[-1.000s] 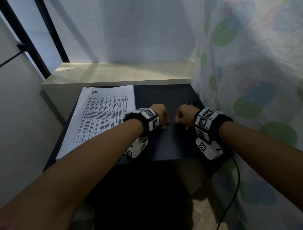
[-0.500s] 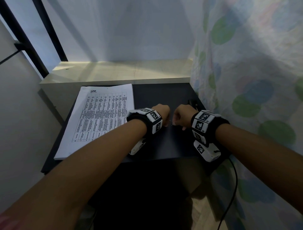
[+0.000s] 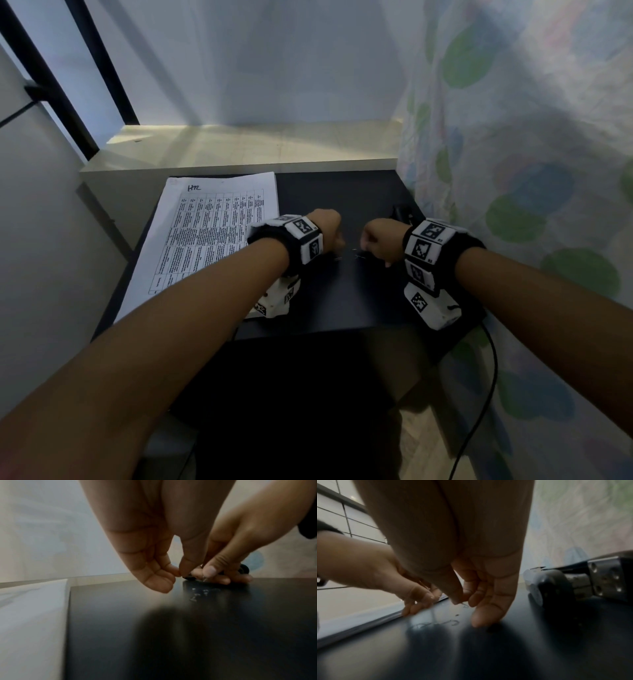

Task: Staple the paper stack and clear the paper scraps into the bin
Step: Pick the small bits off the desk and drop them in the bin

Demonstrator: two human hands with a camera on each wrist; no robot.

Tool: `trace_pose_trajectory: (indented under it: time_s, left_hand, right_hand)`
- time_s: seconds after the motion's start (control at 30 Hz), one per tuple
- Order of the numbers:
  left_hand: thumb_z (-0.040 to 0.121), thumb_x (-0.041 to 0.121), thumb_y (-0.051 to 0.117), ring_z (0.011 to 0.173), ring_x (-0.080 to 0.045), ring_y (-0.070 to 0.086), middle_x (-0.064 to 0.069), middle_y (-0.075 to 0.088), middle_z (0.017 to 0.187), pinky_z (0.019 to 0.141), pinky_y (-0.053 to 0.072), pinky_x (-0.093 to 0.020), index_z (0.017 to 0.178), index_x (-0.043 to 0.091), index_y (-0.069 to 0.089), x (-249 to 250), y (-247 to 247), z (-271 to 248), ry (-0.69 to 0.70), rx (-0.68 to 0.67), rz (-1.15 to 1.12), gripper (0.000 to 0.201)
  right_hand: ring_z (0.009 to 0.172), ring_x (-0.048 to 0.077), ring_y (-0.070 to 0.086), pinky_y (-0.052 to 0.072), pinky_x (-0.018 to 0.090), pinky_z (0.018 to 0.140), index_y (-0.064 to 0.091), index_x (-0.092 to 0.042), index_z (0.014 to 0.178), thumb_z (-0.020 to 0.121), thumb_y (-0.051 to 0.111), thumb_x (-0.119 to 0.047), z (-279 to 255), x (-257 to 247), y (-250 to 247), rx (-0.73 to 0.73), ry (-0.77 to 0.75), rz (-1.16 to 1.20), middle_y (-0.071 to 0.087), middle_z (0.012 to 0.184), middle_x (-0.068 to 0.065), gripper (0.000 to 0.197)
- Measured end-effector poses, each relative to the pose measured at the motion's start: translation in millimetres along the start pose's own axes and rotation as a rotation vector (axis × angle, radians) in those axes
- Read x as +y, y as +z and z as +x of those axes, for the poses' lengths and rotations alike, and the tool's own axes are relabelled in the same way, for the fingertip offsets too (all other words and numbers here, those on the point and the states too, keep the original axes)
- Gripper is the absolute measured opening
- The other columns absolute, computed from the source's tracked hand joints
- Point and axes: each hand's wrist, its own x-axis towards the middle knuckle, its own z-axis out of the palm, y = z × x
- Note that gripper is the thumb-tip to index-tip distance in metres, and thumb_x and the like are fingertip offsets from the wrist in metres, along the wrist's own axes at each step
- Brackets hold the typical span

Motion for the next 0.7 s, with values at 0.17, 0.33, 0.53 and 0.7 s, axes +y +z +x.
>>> trace_pose_trajectory:
  time_s: [0.17, 0.33, 0.53, 0.7]
  left_hand:
    - [0.082, 0.018, 0.063, 0.102, -0.029, 0.066, -0.015, 0.071, 0.109, 0.084, 0.052, -0.033, 0.101, 0.002, 0.069, -10, 1, -3, 0.003, 0.043, -0.018, 0.026]
    - [0.081, 0.019, 0.066, 0.104, -0.031, 0.065, -0.014, 0.069, 0.112, 0.090, 0.053, -0.037, 0.104, 0.005, 0.069, -6, 6, -3, 0.012, 0.029, 0.033, 0.027]
    - [0.080, 0.022, 0.067, 0.104, -0.029, 0.065, -0.012, 0.070, 0.112, 0.089, 0.054, -0.034, 0.107, 0.009, 0.069, -9, 4, -6, 0.006, 0.021, 0.036, 0.030]
    - [0.071, 0.027, 0.078, 0.103, -0.023, 0.066, -0.007, 0.072, 0.109, 0.085, 0.053, -0.031, 0.103, 0.012, 0.072, -6, 6, -4, 0.000, -0.036, 0.018, 0.035]
  right_hand:
    - [0.092, 0.025, 0.063, 0.048, 0.028, 0.084, 0.068, -0.004, 0.105, 0.091, 0.051, -0.011, -2, -3, 4, 0.124, -0.060, -0.013, 0.069, 0.114, 0.011, 0.023]
    - [0.100, 0.028, 0.067, 0.052, 0.033, 0.092, 0.072, -0.005, 0.097, 0.088, 0.056, -0.011, -5, -5, 5, 0.163, -0.081, -0.014, 0.072, 0.109, 0.010, 0.019]
    - [0.071, 0.016, 0.061, 0.052, 0.025, 0.076, 0.072, -0.008, 0.098, 0.084, 0.064, -0.012, -10, 3, -2, 0.222, -0.107, 0.048, 0.074, 0.103, 0.009, 0.017]
    - [0.070, 0.020, 0.065, 0.054, 0.021, 0.064, 0.071, -0.013, 0.107, 0.073, 0.078, -0.018, -1, 8, 0, 0.106, -0.059, 0.190, 0.067, 0.081, 0.000, 0.035]
